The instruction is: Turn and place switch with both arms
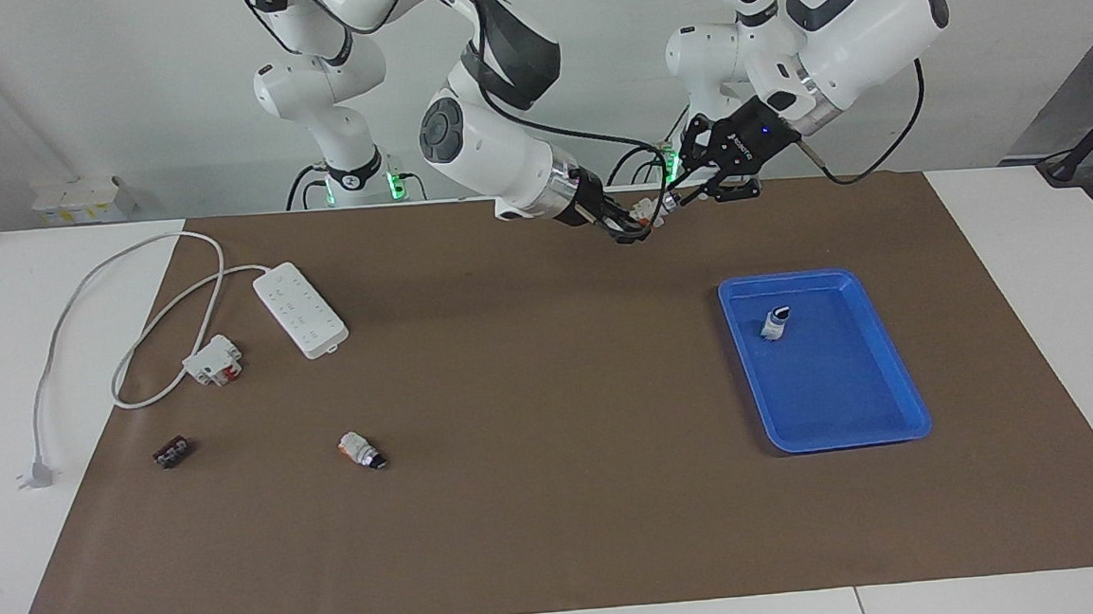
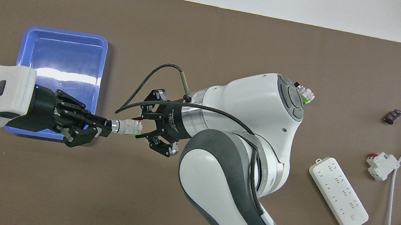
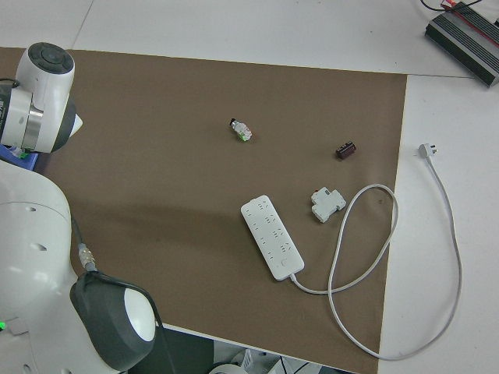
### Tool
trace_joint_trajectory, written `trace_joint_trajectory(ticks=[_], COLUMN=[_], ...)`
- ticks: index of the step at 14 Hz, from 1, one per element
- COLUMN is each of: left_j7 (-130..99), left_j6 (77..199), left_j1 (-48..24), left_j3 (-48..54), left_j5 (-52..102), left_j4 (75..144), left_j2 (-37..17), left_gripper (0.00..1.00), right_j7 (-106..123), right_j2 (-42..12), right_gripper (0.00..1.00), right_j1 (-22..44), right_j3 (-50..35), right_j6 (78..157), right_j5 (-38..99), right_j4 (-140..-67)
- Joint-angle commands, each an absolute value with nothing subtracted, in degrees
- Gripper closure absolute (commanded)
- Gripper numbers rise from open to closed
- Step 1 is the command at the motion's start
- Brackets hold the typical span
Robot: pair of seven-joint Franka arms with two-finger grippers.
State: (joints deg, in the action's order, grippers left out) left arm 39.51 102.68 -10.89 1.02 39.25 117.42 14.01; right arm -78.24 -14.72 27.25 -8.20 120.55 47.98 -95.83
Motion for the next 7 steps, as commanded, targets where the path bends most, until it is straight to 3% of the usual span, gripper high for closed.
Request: trace_joint_trajectory(ticks=[1, 7], left_j7=[41.3, 41.4], left_j6=[102.4, 104.6], left_j1=[-10.4, -11.0], left_j3=[0.8, 0.8], left_j5=[40.4, 40.4], left_j4=[120.1, 120.1], left_j2=[16.4, 16.3], left_gripper=[0.73, 0.78], right_j7=[-78.0, -77.7], right_j2=[-14.1, -14.2], right_gripper=[1.0, 1.0], right_j1=[26.4, 25.7], right_j3=[-8.3, -8.2], right_j6=[120.2, 121.2], right_j5=[47.9, 47.9], right_j4=[-95.9, -95.7])
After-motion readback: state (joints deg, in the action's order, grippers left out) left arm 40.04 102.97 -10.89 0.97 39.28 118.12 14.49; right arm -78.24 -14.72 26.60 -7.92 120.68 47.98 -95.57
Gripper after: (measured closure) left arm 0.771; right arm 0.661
